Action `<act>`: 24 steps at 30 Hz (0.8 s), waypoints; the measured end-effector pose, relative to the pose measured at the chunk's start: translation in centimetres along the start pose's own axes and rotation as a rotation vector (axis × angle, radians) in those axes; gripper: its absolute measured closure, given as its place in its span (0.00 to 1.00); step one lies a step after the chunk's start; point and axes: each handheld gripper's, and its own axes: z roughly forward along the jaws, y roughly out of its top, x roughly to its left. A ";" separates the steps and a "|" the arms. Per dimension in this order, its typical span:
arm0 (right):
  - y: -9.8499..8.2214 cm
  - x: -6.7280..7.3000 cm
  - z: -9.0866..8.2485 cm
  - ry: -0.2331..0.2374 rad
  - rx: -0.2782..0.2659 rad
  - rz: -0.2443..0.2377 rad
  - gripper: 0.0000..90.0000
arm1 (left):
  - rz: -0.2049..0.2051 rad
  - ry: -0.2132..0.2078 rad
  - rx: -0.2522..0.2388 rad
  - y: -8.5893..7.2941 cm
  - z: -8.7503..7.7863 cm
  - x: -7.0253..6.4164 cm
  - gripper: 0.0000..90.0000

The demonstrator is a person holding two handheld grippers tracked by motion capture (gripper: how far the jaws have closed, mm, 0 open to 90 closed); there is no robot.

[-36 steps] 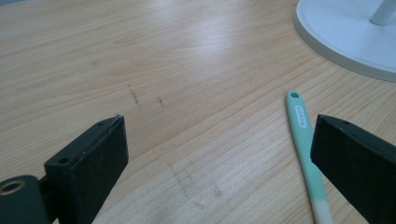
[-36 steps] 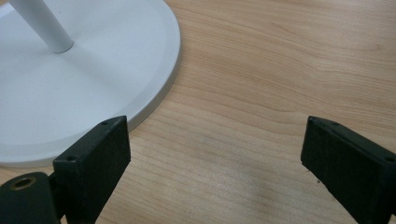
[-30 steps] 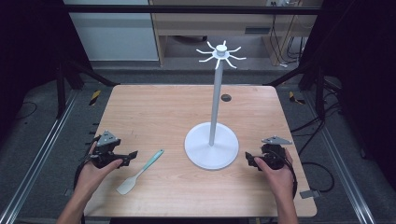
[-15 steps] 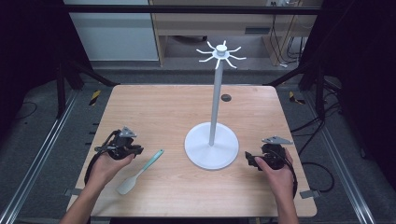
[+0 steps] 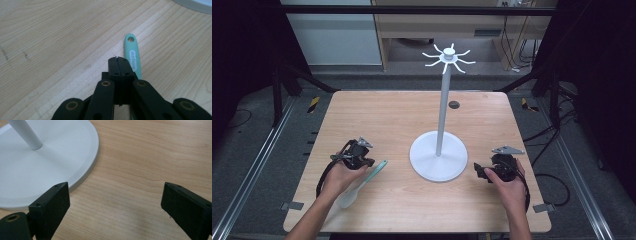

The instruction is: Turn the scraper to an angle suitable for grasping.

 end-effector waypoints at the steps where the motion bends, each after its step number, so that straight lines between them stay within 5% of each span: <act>1: 0.0 0.0 0.0 0.000 0.002 -0.001 0.10 | 0.005 0.002 0.001 0.1 0.2 0.0 1.00; 24: -0.1 0.0 0.1 0.000 0.009 -0.007 0.10 | 0.021 0.007 0.017 0.7 1.6 -0.8 1.00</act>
